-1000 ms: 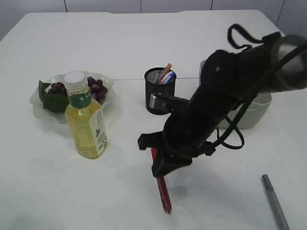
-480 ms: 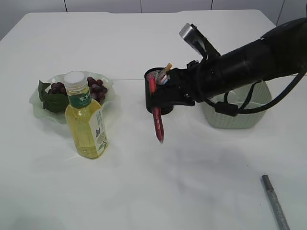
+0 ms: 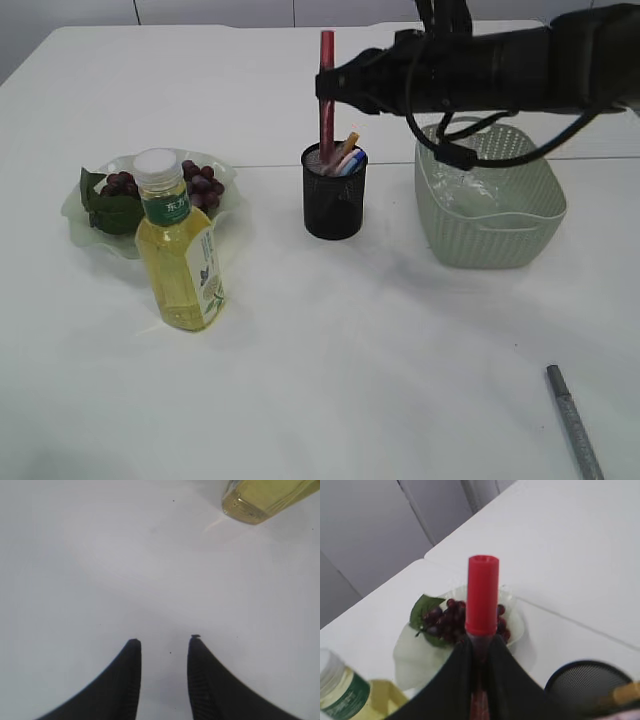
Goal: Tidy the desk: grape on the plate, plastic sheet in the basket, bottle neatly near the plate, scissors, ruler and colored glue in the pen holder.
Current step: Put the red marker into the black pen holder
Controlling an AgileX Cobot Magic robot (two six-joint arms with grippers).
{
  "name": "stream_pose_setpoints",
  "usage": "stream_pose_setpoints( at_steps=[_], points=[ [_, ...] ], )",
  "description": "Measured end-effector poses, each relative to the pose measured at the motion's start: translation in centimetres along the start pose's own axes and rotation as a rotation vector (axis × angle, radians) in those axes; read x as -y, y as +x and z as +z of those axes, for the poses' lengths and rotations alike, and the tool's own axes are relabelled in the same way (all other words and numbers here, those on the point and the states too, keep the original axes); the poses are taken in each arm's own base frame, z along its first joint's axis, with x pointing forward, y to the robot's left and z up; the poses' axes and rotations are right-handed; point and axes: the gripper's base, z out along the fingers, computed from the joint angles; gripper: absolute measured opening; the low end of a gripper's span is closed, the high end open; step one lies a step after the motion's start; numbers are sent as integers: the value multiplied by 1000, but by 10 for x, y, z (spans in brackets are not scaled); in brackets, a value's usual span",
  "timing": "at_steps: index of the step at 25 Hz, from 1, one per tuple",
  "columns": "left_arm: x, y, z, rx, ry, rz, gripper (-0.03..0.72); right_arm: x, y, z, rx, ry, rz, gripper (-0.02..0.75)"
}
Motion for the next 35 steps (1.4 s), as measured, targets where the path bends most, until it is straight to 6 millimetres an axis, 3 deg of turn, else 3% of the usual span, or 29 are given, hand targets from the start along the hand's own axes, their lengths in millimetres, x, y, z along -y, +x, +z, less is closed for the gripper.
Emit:
stream_pose_setpoints(
  at_steps=[5, 9, 18, 27, 35],
  points=[
    [0, 0, 0, 0, 0, 0, 239, 18, -26, 23, 73, 45, -118, 29],
    [0, 0, 0, 0, 0, 0, 239, 35, -33, 42, 101, 79, -187, 29],
    [0, 0, 0, 0, 0, 0, 239, 63, -4, 71, 50, 122, -222, 29],
    [0, -1, 0, 12, -5, 5, 239, 74, 16, 80, 8, 138, -227, 33],
    [-1, -1, 0, 13, -8, 7, 239, 76, 21, 82, -2, 144, -221, 141]
  ],
)
